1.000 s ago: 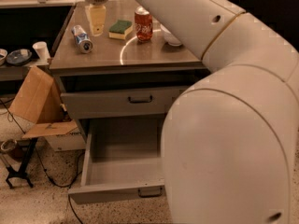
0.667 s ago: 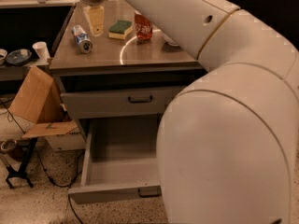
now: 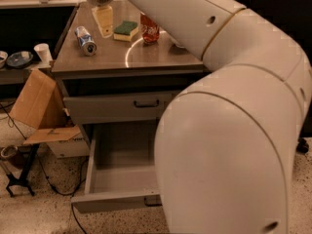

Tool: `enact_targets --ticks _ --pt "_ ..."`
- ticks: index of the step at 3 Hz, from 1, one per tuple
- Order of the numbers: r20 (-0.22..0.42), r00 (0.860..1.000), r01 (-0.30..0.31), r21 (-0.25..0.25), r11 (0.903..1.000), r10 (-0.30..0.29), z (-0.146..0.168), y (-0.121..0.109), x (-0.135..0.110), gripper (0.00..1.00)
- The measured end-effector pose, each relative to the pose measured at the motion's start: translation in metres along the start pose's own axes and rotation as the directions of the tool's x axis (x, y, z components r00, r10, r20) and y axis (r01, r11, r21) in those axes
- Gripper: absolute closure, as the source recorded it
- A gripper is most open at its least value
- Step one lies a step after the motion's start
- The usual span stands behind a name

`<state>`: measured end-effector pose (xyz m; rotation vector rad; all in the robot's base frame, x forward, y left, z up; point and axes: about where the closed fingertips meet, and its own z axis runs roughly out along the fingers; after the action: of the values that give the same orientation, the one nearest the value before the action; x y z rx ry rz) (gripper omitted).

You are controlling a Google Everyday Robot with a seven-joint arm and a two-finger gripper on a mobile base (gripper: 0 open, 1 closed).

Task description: Place sponge into middle drawer

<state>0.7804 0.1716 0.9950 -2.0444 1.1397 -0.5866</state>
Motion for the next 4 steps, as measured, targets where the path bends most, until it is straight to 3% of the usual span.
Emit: enact_targets --ticks 1,2,3,4 --pt "-0.067 0.998 -0.014 -0.029 0.9995 0.012 -0.001 0.013 0.041 0.0" --pt "-0.092 0.995 -0.037 -0.036 0.9987 0.034 -0.003 0.023 0.069 0.0" --pt "-0.101 0.993 -0.055 -0.023 0.9982 0.052 -0.003 0.029 0.091 0.0" --pt "-0.097 0.994 -0.053 0.033 0.9981 0.056 0.012 0.026 0.12 0.0"
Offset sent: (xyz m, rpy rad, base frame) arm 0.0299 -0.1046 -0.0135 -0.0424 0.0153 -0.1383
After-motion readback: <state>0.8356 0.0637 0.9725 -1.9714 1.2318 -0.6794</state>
